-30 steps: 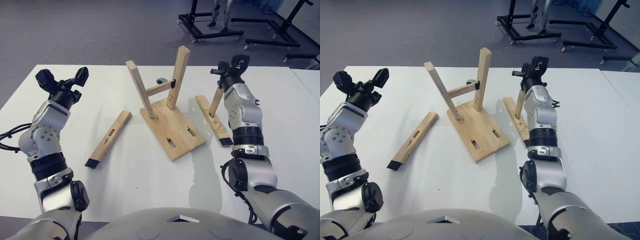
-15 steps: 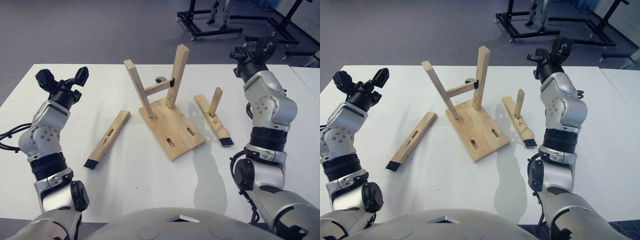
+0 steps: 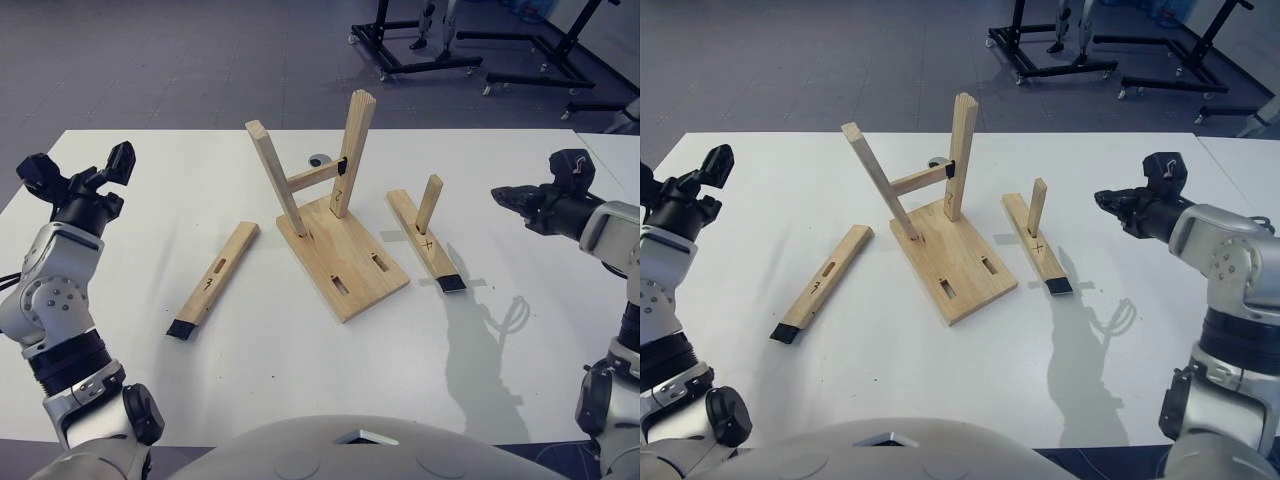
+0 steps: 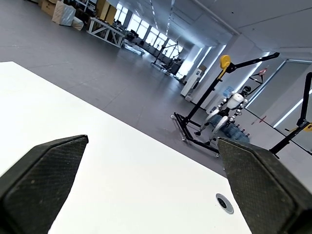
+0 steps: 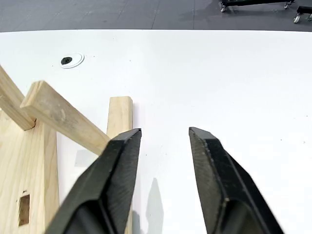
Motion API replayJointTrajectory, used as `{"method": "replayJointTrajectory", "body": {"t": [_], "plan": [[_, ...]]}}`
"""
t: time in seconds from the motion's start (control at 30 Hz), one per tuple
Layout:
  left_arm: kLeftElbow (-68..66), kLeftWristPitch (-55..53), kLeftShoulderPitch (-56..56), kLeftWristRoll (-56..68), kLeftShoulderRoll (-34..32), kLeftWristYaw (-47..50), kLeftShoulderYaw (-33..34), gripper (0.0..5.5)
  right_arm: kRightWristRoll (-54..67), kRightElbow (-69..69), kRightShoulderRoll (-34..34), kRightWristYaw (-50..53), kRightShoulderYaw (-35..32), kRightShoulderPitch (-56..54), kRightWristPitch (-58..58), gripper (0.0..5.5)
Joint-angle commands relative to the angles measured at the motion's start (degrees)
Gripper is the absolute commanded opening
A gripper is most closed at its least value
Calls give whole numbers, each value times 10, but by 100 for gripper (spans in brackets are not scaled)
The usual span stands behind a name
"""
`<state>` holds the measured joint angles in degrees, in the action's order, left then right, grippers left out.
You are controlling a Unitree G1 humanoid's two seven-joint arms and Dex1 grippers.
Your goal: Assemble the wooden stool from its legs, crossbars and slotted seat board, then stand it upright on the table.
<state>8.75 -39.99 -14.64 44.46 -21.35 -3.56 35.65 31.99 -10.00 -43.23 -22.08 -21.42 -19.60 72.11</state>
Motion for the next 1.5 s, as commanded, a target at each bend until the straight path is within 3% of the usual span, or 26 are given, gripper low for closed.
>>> {"method": "replayJointTrajectory", "body": {"t": [0.03,0.47,0.57,0.8,1.1,1.27,1.5], "plan": [[-1,7,-2,-2,9,4,-11,482,6,3,12,-11,10,20,11,251],[0,13,12,2,8,8,-10,482,2,-70,57,0,66,68,31,499],[-10,14,3,-1,5,4,-16,482,-13,-77,61,5,80,95,10,535],[-39,21,-24,-8,-3,-6,-28,482,-77,-46,91,25,121,132,-104,535],[-40,23,-30,-9,-6,-4,-33,482,-133,-2,120,22,188,144,-191,535],[-38,22,-35,-8,-8,0,-33,482,-152,40,134,21,192,155,-216,535],[-36,19,-37,-7,-8,2,-34,482,-131,51,139,20,164,159,-174,420]]}}
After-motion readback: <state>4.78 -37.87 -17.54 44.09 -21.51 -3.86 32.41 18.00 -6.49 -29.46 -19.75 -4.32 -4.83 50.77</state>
